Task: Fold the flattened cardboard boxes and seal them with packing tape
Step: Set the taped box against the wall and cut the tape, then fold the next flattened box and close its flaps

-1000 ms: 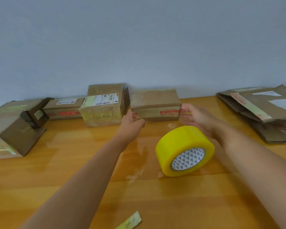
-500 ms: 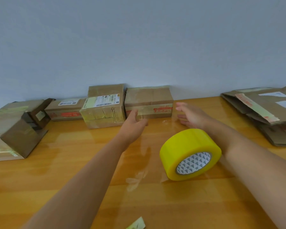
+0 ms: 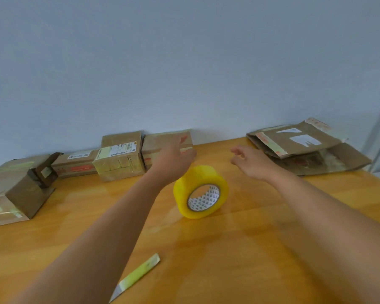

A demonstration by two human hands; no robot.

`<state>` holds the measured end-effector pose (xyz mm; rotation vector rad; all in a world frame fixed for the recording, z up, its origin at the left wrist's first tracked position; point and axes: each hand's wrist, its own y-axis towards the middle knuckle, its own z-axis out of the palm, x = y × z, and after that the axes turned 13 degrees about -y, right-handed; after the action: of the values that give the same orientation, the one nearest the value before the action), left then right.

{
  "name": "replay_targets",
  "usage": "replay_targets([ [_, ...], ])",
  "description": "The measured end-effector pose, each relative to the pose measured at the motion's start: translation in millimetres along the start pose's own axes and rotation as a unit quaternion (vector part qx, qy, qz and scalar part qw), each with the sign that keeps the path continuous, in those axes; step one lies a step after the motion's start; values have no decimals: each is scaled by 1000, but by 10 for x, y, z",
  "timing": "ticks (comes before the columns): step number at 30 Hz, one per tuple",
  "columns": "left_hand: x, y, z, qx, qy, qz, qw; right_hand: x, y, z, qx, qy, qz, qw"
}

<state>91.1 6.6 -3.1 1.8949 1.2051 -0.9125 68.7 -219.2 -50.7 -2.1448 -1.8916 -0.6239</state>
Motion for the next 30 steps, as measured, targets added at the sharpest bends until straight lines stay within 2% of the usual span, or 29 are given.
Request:
replay_targets([
  [7, -641, -293, 588, 35, 58, 110, 992, -500, -543, -371, -12, -10, 39, 999],
  [12, -723, -347, 1030, 90, 97, 124, 983, -826, -683, -434, -19, 3, 88, 996],
  [16, -689, -291, 1188, 119, 134, 130, 975, -989, -611, -434, -30, 57, 136, 989],
  [20, -649, -166, 1210, 122, 167, 146, 967, -1101, -441, -385, -59, 143, 193, 969],
  [25, -534, -14, 1128, 118, 222, 165, 954, -1130, -217, -273, -79, 192, 235, 949],
  [30, -399, 70, 983, 74, 345, 184, 917, -1103, -26, -165, -79, 266, 258, 926],
])
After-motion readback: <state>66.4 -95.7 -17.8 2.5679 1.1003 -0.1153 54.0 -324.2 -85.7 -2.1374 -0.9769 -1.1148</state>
